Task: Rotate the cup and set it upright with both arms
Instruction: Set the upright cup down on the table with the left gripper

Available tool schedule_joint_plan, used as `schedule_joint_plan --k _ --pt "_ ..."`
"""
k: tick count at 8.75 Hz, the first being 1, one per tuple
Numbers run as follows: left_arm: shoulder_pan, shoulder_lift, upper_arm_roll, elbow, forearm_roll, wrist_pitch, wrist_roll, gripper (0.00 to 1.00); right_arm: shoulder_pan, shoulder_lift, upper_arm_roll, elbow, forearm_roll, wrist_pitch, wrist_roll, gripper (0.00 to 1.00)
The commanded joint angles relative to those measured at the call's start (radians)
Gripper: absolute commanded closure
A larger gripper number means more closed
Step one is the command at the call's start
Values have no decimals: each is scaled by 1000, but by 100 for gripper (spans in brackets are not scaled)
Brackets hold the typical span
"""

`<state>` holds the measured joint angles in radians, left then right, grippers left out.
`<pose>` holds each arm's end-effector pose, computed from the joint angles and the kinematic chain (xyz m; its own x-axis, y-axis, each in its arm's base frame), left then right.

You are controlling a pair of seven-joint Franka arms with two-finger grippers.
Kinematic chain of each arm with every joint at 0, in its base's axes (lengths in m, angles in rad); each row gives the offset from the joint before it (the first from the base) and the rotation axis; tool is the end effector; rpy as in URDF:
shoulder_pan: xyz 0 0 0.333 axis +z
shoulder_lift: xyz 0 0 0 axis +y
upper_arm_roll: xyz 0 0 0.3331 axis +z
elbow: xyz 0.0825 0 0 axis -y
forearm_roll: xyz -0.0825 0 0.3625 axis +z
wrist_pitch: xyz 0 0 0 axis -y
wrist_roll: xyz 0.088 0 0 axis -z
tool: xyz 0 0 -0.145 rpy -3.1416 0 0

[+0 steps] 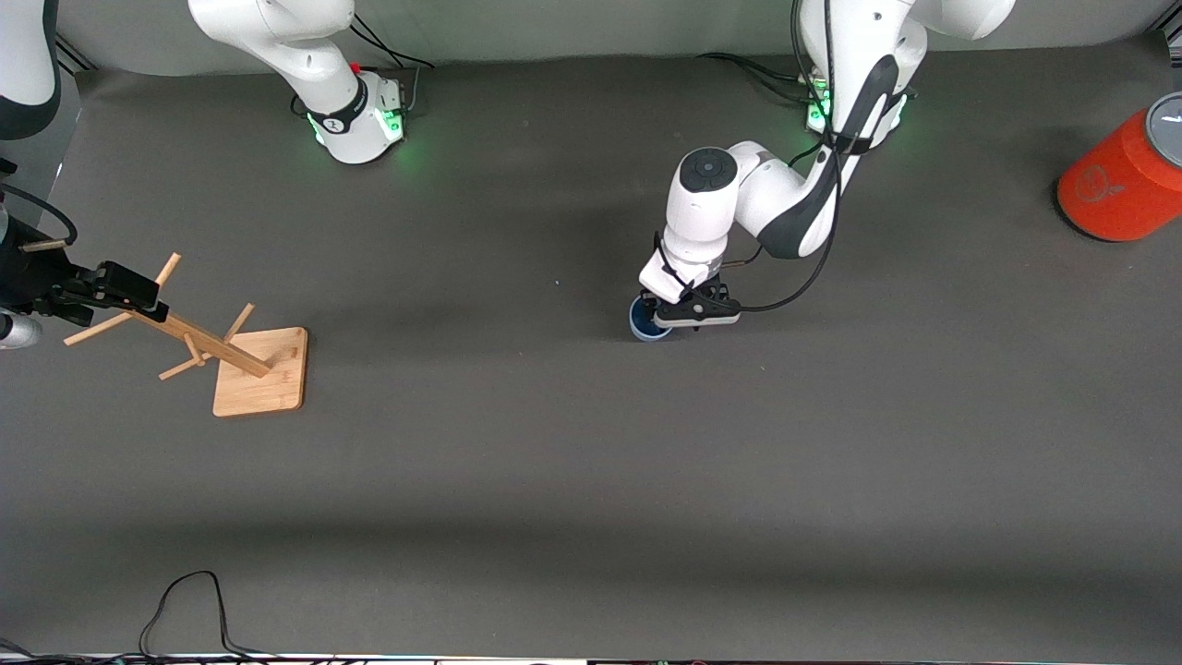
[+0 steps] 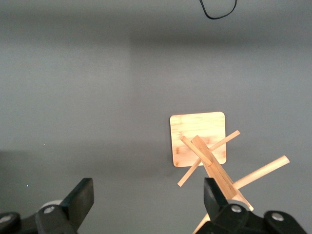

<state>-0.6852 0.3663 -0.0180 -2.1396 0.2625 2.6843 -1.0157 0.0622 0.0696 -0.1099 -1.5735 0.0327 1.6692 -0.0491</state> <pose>0.4475 -0.3843 0.2444 0.9732 0.0929 0.2104 0.0823 -0.9949 0.0587 0.5643 -0.0205 0.5733 0.9996 -0.0013 0.0277 -0.0007 -0.9997 -0.0236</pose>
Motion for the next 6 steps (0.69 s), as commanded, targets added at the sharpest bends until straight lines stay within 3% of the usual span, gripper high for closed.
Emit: schedule_joint_plan --k 1,6 --pt "-1 -20 4 1 21 -3 -23 0 -4 2 -1 9 0 -2 -23 0" --pt "15 -58 1 110 4 -197 -3 0 -2 4 1 9 0 -2 -21 0"
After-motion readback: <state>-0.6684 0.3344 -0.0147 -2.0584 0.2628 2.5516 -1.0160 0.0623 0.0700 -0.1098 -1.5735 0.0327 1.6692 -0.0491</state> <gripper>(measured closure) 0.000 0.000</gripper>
